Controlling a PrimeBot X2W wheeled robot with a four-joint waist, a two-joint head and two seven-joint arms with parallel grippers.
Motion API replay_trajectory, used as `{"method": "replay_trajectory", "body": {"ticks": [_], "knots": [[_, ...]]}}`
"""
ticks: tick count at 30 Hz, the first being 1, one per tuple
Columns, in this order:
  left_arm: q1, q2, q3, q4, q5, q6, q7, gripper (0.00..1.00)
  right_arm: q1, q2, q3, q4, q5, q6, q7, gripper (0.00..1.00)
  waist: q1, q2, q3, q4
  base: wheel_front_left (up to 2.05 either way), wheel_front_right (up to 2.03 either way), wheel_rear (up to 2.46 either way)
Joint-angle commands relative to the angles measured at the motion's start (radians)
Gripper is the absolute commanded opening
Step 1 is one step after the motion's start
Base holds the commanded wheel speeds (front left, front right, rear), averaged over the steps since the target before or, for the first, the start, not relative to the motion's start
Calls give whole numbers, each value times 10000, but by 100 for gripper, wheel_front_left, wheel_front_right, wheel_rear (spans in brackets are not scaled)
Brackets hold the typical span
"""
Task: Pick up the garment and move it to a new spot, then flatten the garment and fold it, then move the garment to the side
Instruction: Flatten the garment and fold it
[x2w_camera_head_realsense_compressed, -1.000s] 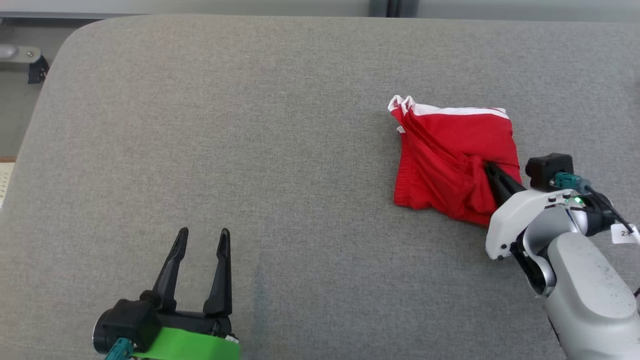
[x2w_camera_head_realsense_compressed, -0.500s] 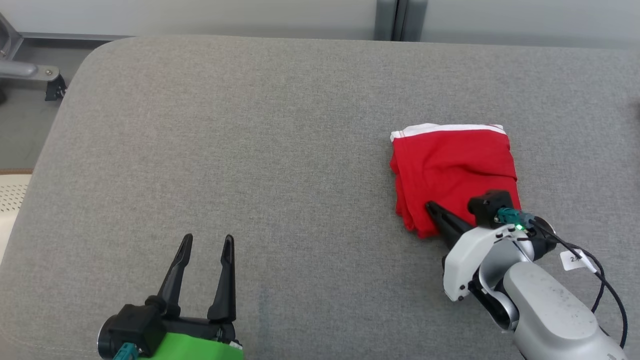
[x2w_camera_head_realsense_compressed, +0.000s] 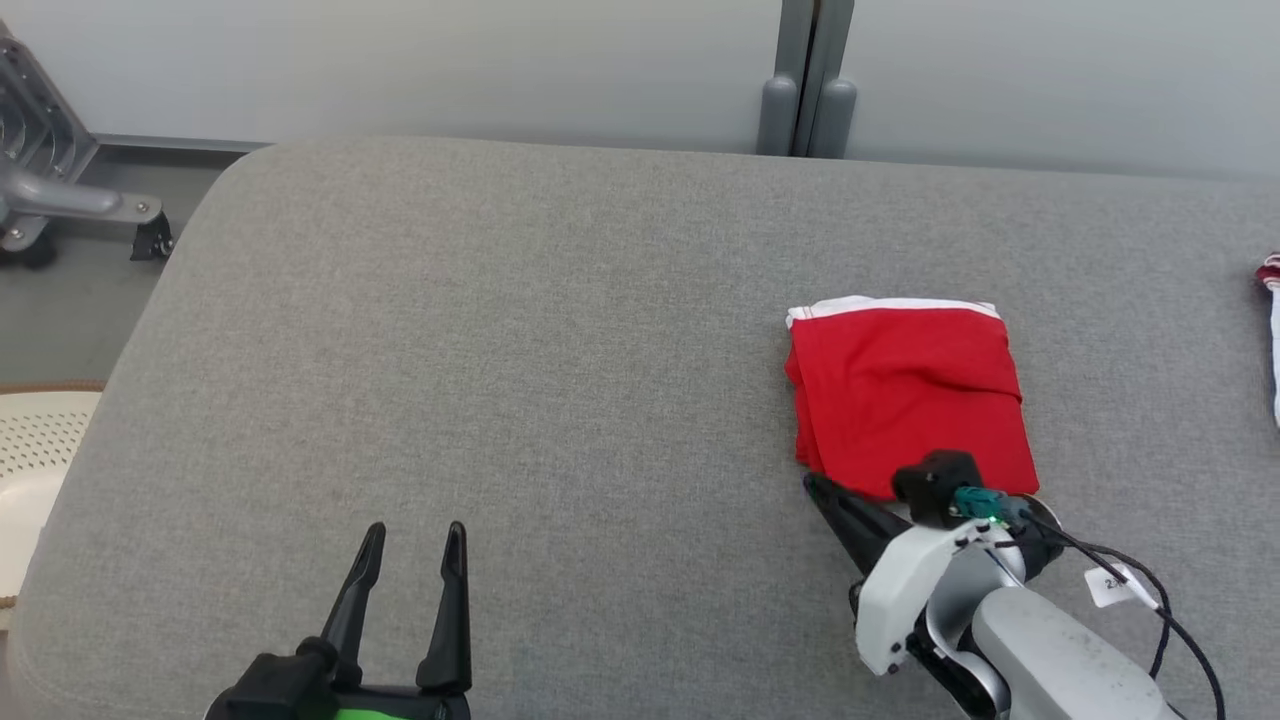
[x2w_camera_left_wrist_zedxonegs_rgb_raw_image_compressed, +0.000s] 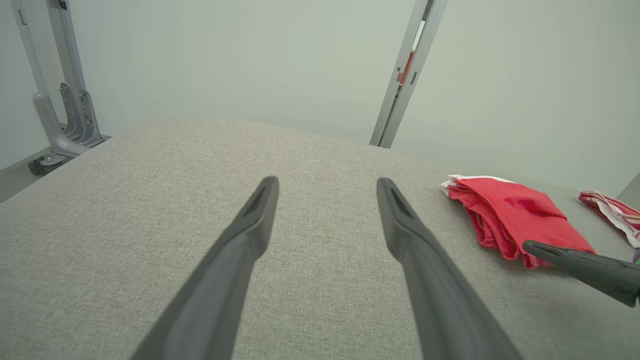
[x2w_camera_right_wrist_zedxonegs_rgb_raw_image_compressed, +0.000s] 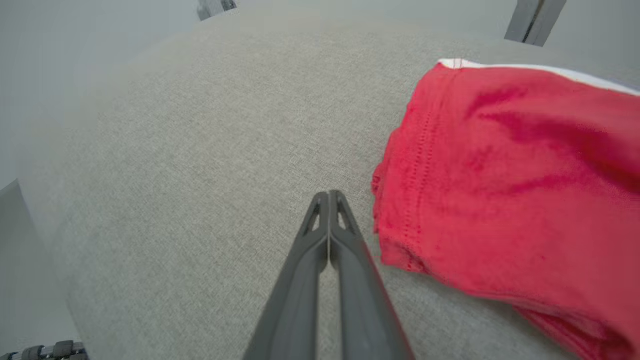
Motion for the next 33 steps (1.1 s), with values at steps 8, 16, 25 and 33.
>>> {"method": "replay_trajectory", "body": {"ticks": [8,16,25,33], "knots": [[513,15,458,413,527,-25,-26,100,1158,-271,-2276,-740,-384,-14,-1376,100,0,0,-916,-612,0,0,0],[803,15,981,806,856,-191,-26,100,3149,-149,-4803,-1694,-1131,-13,-1794,100,0,0,-1211,-1005,0,0,0],[955,16,1132,941,955,-294,-26,100,4703,211,-6146,-2522,-1919,-14,-1834,100,0,0,-1224,-1185,0,0,0],[960,16,1094,1062,951,-362,-26,100,4972,469,-6493,-2779,-2218,-14,-1835,100,0,0,-1155,-1272,0,0,0]]}}
